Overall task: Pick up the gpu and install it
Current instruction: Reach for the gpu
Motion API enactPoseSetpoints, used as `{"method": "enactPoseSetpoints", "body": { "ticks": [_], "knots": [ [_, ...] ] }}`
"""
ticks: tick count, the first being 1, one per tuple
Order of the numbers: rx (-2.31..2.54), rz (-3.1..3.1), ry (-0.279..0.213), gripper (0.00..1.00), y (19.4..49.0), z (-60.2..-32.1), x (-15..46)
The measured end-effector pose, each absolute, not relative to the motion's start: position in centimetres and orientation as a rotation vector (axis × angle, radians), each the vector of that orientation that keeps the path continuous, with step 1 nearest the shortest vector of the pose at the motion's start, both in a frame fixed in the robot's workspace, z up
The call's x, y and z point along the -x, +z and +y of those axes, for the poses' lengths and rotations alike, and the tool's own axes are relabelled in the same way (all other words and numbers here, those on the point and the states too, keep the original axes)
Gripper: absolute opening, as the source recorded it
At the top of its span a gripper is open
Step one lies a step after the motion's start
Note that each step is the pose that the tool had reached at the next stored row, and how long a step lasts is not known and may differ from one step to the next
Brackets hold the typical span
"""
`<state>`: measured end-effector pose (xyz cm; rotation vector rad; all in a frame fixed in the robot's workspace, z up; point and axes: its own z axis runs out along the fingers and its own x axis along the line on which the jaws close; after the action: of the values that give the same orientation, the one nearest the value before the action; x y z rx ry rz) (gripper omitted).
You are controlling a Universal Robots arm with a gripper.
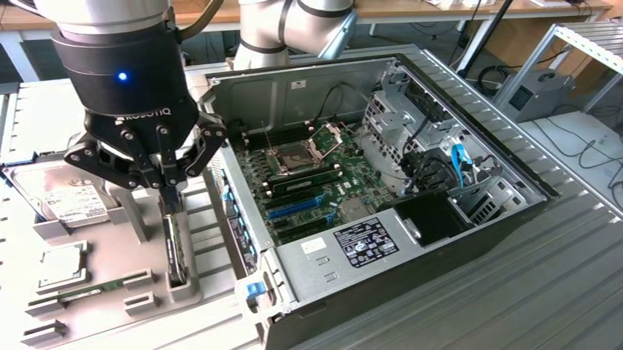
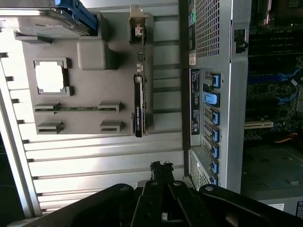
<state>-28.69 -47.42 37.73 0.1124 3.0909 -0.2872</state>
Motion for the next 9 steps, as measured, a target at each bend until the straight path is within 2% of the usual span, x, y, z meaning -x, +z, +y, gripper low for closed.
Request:
{"method": "enactPoseSetpoints", "body": {
  "ticks": [5, 6, 9],
  "knots": [
    [-0.114, 3.092, -0.241, 0.11, 37.7, -48.0, 28.8],
    [-0.114, 3.092, -0.214, 0.11, 37.7, -48.2, 28.9],
    [-0.116, 3.092, -0.172, 0.11, 37.7, -48.6, 28.9]
  ]
}}
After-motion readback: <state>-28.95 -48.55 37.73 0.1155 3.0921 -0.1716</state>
